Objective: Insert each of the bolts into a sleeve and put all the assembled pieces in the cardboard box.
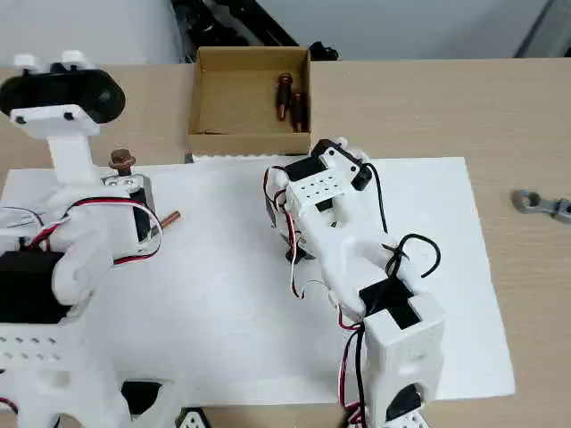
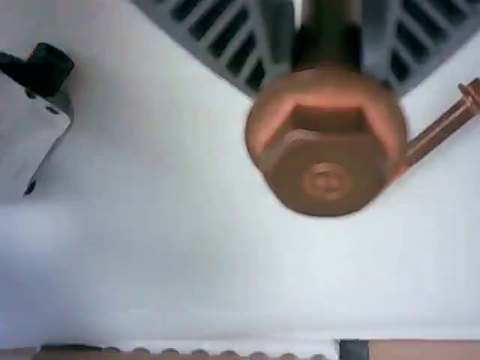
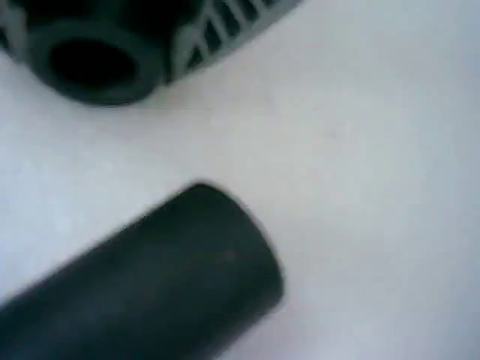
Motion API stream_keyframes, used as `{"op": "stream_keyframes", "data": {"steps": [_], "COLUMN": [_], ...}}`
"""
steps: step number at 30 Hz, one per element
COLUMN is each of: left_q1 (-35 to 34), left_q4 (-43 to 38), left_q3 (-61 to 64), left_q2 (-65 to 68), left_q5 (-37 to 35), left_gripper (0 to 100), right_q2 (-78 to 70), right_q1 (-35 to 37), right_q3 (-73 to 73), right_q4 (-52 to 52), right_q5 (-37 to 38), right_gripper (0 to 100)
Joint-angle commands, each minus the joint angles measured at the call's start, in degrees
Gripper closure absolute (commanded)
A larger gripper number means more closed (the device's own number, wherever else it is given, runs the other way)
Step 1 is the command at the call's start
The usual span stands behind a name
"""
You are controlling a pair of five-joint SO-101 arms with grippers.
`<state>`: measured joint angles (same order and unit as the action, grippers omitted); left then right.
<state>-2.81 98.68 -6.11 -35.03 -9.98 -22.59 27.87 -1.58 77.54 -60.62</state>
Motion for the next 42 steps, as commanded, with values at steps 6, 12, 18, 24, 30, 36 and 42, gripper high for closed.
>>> {"op": "stream_keyframes", "data": {"steps": [6, 12, 18, 24, 30, 36, 42], "left_q1": [-0.26, -0.26, -0.26, -0.26, -0.18, -0.18, -0.18], "left_q4": [-1.32, -1.58, -1.58, -1.58, -1.58, -1.58, -4.84], "left_q3": [-4.35, -6.90, -10.77, -17.27, -23.16, -26.15, -25.71], "left_q2": [-1.58, -1.58, -1.58, -1.58, -1.58, -1.49, -1.05], "left_q5": [0.35, 0.35, 0.35, 0.35, 0.35, 0.35, 0.35], "left_gripper": [99, 99, 99, 99, 99, 99, 99], "right_q2": [0.40, 0.40, 3.56, 13.49, 27.56, 42.77, 52.88], "right_q1": [0.66, 0.66, 1.01, 1.89, 1.89, 1.80, 1.80], "right_q3": [-2.46, -12.31, -17.32, -17.49, -17.49, -17.32, -17.23], "right_q4": [5.76, 16.84, 17.98, 17.89, 17.10, 12.26, 8.57], "right_q5": [3.52, 5.36, 8.88, 15.03, 27.87, 44.66, 52.84], "right_gripper": [99.0, 99.0, 99.0, 99.0, 99.0, 99.0, 99.0]}}
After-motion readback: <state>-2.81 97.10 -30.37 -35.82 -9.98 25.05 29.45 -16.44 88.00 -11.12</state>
